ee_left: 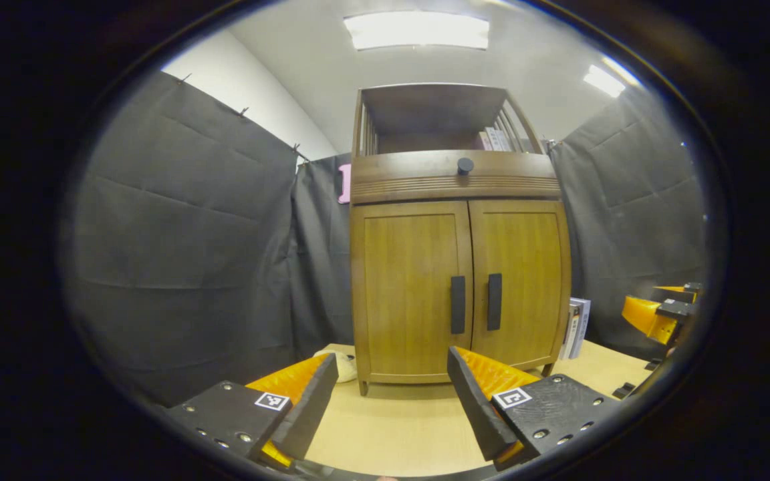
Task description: Open the right door of the double-door shoe cabinet with the right hand, and open the left door with the left hand.
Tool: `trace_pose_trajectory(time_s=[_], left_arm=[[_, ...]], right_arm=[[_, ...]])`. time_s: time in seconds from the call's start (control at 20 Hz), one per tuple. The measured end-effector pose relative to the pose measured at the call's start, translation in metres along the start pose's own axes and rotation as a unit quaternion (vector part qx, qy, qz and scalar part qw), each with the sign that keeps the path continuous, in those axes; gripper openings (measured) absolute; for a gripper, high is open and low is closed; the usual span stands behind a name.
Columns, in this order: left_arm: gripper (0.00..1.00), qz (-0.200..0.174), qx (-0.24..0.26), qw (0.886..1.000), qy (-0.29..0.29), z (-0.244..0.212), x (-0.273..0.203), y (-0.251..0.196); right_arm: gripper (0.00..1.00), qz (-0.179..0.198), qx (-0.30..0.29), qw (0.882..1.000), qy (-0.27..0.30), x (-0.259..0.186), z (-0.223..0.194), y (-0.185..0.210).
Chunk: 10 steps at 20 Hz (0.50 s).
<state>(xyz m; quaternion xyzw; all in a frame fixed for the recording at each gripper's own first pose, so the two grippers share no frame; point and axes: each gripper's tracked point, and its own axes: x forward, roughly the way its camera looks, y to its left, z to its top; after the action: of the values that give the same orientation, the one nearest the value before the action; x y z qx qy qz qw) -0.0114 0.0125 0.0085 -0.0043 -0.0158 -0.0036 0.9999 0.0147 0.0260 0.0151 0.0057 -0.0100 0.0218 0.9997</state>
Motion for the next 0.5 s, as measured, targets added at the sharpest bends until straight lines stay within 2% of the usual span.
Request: trace_pose_trajectory(time_s=[0.25, 0.5], left_arm=[[1.0, 0.013, -0.006, 1.0, 0.004, -0.003, -0.008, 0.009], [1.0, 0.031, 0.002, 1.0, -0.001, 0.002, -0.019, 0.026]], right_arm=[[0.92, 0.027, 0.007, 1.0, -0.013, 0.034, 0.011, 0.023], [0.94, 0.047, 0.014, 0.999, -0.018, 0.07, 0.02, 0.047]])
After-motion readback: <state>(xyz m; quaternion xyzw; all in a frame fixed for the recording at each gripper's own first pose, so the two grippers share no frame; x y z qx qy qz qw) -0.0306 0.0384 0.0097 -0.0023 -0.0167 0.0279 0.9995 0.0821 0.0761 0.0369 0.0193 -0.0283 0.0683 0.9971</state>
